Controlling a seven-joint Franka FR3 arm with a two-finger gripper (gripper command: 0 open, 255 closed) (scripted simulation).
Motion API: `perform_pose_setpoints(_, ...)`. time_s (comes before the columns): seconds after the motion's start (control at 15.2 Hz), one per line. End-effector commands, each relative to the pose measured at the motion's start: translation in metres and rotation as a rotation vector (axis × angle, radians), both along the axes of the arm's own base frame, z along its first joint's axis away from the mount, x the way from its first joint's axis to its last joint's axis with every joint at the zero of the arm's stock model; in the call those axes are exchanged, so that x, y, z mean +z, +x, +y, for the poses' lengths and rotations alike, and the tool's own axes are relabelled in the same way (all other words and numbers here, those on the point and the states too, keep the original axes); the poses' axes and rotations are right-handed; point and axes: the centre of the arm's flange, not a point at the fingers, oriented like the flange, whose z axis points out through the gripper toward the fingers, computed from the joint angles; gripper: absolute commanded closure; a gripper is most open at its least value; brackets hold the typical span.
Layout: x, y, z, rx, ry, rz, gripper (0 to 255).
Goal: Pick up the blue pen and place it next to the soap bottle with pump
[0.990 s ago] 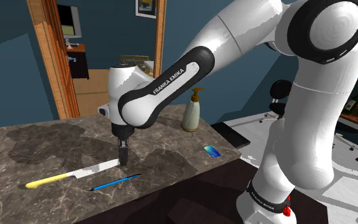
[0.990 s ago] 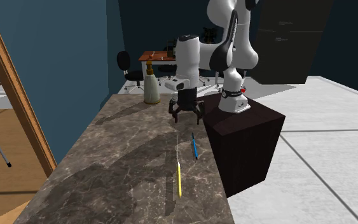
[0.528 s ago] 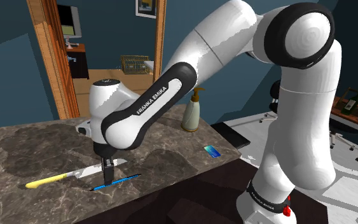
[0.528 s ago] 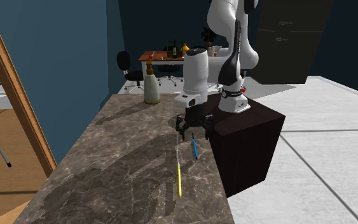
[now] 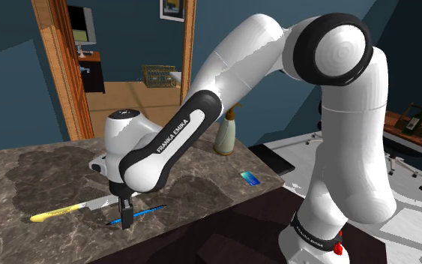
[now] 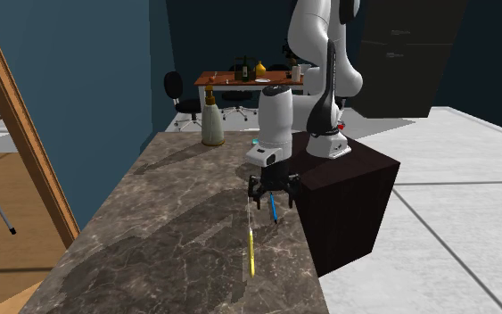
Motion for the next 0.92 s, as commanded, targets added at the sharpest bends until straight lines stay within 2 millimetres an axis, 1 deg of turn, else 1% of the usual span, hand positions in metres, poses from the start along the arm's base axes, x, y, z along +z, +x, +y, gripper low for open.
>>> perform_pose_setpoints(0.0, -0.0018, 0.0007, 0.0000, 0.000, 0.000, -0.001, 0)
perform_pose_setpoints(0.33, -0.0017, 0.0007, 0.0000, 0.000, 0.000, 0.000, 0)
perform_pose_setpoints(0.4, -0.0017, 0.0007, 0.0000, 0.000, 0.000, 0.000, 255)
perform_pose_setpoints(0.86, -0.0017, 0.0007, 0.0000, 0.000, 0.000, 0.000, 255)
